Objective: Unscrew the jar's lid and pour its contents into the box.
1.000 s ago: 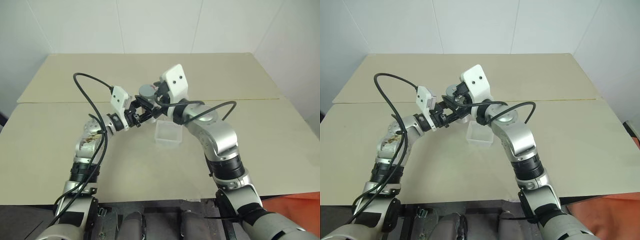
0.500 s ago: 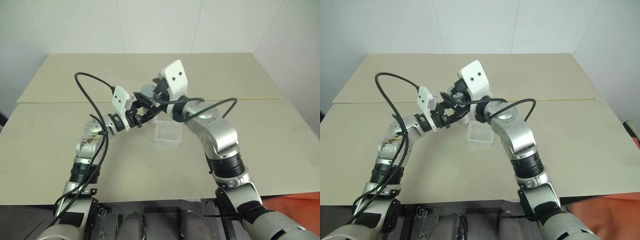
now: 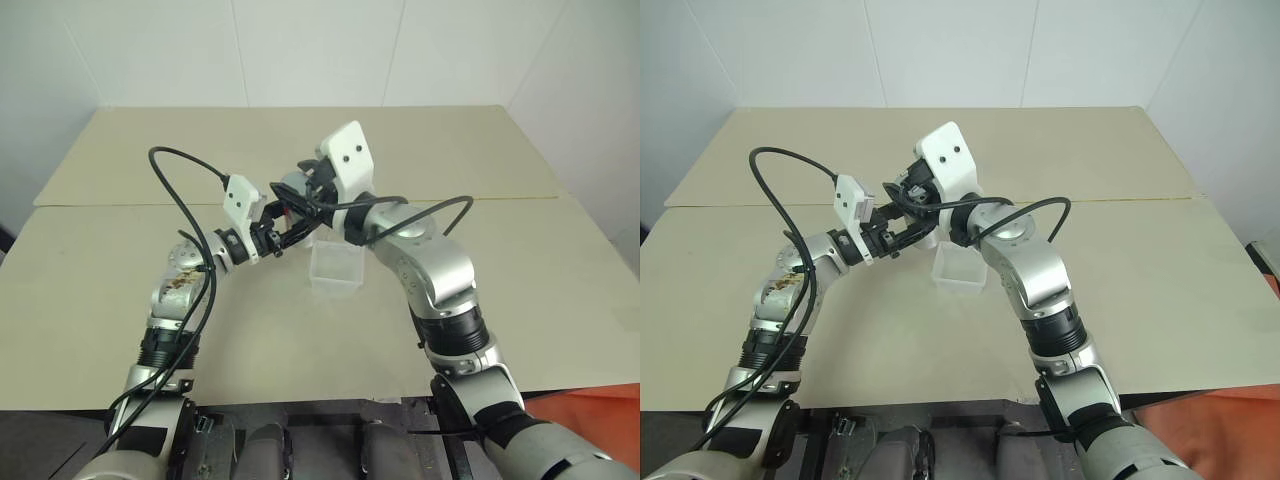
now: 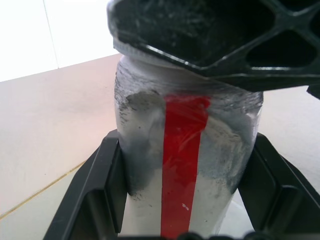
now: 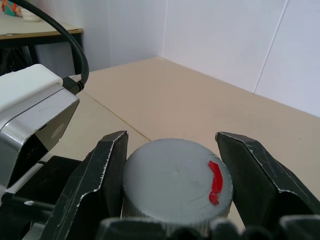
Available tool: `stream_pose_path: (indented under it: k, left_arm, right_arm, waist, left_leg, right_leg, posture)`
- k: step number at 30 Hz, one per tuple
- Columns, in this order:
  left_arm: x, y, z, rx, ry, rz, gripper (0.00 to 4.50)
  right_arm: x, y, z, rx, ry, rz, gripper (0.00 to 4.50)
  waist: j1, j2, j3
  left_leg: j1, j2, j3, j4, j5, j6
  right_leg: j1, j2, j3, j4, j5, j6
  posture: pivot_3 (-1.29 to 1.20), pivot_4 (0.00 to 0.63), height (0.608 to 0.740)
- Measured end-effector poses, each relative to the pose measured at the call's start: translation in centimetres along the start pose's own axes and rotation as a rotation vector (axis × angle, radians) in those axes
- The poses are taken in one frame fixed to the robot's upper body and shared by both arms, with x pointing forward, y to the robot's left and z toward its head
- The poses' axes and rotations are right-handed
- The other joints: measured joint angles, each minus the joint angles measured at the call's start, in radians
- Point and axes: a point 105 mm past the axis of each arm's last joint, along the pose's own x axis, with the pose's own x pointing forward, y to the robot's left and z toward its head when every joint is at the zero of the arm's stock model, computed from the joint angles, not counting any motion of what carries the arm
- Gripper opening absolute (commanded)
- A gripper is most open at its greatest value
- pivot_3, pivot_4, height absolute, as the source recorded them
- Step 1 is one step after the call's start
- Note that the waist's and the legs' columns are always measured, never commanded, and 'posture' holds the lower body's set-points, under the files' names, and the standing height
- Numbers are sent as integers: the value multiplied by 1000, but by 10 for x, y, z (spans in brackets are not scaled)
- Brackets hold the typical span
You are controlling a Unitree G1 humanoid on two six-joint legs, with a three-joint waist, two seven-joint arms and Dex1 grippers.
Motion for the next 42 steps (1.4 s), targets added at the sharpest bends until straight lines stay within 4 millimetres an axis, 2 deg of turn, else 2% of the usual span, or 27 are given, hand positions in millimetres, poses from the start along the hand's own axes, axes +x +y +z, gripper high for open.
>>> stream_pose_path:
  k: [5, 9, 18, 26, 33, 40, 41, 42]
  left_arm:
    - [-1, -1, 0, 6, 5, -20, 2662]
    - [-6, -7, 3, 7, -1, -102, 2662]
    - [-22, -40, 13, -40, -36, -394, 2662]
    - [-33, -68, 23, -56, -29, -597, 2662]
    - [-38, -81, 25, -72, -17, -703, 2662]
    - [-39, -82, 25, -70, -12, -718, 2662]
    - [-39, -82, 25, -70, -11, -717, 2662]
    - [-39, -80, 26, -72, -17, -711, 2662]
  right_arm:
    - [-2, 1, 0, -7, -3, 42, 2752]
    - [-10, 1, 2, 23, -31, 169, 2752]
    - [-46, 11, 12, 42, -96, 570, 2752]
    - [-72, 21, 20, 76, -147, 828, 2752]
    - [-84, 25, 20, 118, -171, 955, 2752]
    - [-85, 25, 20, 109, -187, 968, 2752]
    - [-85, 25, 20, 105, -188, 966, 3462]
    - [-85, 24, 19, 104, -184, 960, 3710]
  waist:
    - [0, 0, 0]
    - [1, 0, 0]
    - [1, 0, 0]
    - [2, 0, 0]
    - [4, 0, 0]
    - [4, 0, 0]
    - [4, 0, 0]
    - [4, 0, 0]
  left_leg:
    - [0, 0, 0, 0, 0, 0]
    - [0, 0, 0, 0, 0, 0]
    - [0, 0, 0, 0, 0, 1]
    - [0, 1, 0, 0, 0, 1]
    - [0, 0, 0, 0, 0, 1]
    - [0, 0, 0, 0, 0, 1]
    - [0, 0, 0, 0, 0, 1]
    - [0, 1, 0, 0, 0, 1]
  right_leg:
    - [0, 0, 0, 0, 0, 0]
    - [0, 0, 0, 0, 0, 0]
    - [0, 0, 0, -1, 0, 0]
    - [1, 1, 0, -1, 0, 0]
    - [1, 0, 0, -1, 0, 0]
    - [1, 0, 0, -1, 0, 0]
    - [1, 0, 0, -1, 0, 0]
    - [1, 0, 0, -1, 0, 0]
  posture:
    - [0, 150, 740]
    - [0, 150, 740]
    - [0, 150, 740]
    - [0, 150, 740]
    - [0, 150, 740]
    - [0, 150, 740]
    - [0, 150, 740]
    - [0, 150, 740]
